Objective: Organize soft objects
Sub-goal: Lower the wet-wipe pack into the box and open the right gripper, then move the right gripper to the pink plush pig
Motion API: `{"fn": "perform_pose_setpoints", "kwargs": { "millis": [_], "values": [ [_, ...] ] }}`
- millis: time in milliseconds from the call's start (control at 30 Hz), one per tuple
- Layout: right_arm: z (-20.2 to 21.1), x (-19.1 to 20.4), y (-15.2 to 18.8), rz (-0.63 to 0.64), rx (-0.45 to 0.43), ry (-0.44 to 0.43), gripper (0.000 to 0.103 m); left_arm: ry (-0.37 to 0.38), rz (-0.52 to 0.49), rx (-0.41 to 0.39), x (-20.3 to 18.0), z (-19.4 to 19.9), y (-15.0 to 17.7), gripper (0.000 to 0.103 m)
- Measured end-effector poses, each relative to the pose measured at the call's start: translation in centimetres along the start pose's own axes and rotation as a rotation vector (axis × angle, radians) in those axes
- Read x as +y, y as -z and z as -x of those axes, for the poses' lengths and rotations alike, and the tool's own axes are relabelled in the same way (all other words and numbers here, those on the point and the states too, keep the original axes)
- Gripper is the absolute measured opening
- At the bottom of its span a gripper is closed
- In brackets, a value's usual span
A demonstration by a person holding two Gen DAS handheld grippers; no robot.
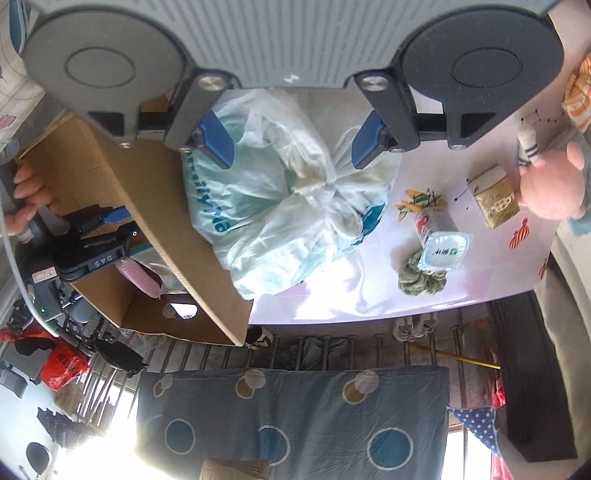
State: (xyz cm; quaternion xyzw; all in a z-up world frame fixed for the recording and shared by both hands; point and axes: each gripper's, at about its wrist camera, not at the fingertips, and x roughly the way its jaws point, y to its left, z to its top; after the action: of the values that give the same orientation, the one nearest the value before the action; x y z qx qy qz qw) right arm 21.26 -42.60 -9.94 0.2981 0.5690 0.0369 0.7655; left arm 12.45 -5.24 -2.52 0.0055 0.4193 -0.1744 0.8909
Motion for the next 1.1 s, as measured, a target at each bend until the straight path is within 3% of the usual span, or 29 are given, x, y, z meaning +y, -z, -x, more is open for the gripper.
{"fn": "perform_pose_setpoints", "kwargs": {
  "millis": [100,367,633,733,867,967,1100],
  "values": [
    [-0.2,0.5,0.2,-0.007,-0.018,0.010,0.041,-0.015,0.025,0.005,0.9,0.4,1.1,0.072],
    [1.6,0.3,1.0,-0.026,-0.041,-0.024,0.064,-0.117,0.048,-0.037,2.5,2.1,3.2,0.072],
    [7.1,2.2,1.1,0.062,-0.169,-0.016,0.070,-0.212,0.082,-0.102,5.1,4.5,4.0,0.072],
    [8.8,4.7,1.3,0.126,-0.219,-0.045,0.071,-0.258,0.101,-0.127,6.3,5.4,4.5,0.072],
    [9.2,10.2,2.0,0.237,-0.211,-0.159,0.072,-0.359,0.130,-0.187,8.3,6.7,5.0,0.071],
    [7.7,16.0,3.2,0.351,-0.162,-0.246,0.074,-0.432,0.146,-0.208,10.2,6.9,5.1,0.071],
    [3.3,23.9,4.4,0.458,-0.036,-0.381,0.075,-0.476,0.193,-0.225,13.3,6.3,4.9,0.071]
  ]
}}
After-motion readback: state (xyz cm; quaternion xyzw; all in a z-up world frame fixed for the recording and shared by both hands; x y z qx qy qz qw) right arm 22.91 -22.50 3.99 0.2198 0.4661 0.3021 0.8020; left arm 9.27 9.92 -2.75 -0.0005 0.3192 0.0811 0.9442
